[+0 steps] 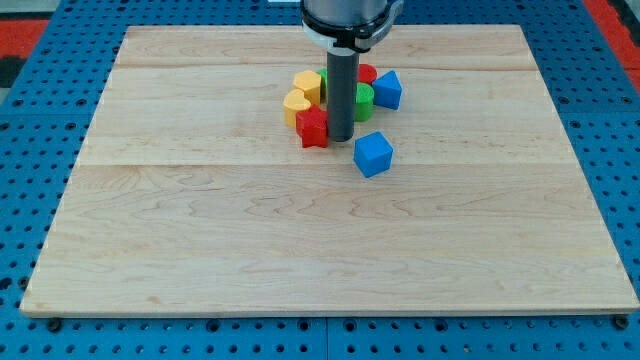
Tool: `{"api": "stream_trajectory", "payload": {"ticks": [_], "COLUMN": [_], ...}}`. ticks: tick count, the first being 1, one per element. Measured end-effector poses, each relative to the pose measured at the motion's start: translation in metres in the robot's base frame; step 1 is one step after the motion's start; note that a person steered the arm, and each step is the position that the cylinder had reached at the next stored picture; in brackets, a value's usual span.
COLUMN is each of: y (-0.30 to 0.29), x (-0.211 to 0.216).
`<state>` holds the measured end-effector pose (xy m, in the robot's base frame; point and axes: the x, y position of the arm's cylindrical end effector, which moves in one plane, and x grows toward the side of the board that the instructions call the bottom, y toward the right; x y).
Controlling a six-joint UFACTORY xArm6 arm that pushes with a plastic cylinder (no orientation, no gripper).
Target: Move the blue triangle with the green circle towards the top right of the board
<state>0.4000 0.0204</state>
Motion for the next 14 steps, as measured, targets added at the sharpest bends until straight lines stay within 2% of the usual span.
{"api": "stream_trajectory", "payload": {"ticks": [3, 5, 7, 9, 10, 14], "y": [0.015, 0.015, -0.009, -0.002, 0.006, 0.085], "x": [-0.006, -0.027, -0.033, -0.048, -0.059, -0.056]}}
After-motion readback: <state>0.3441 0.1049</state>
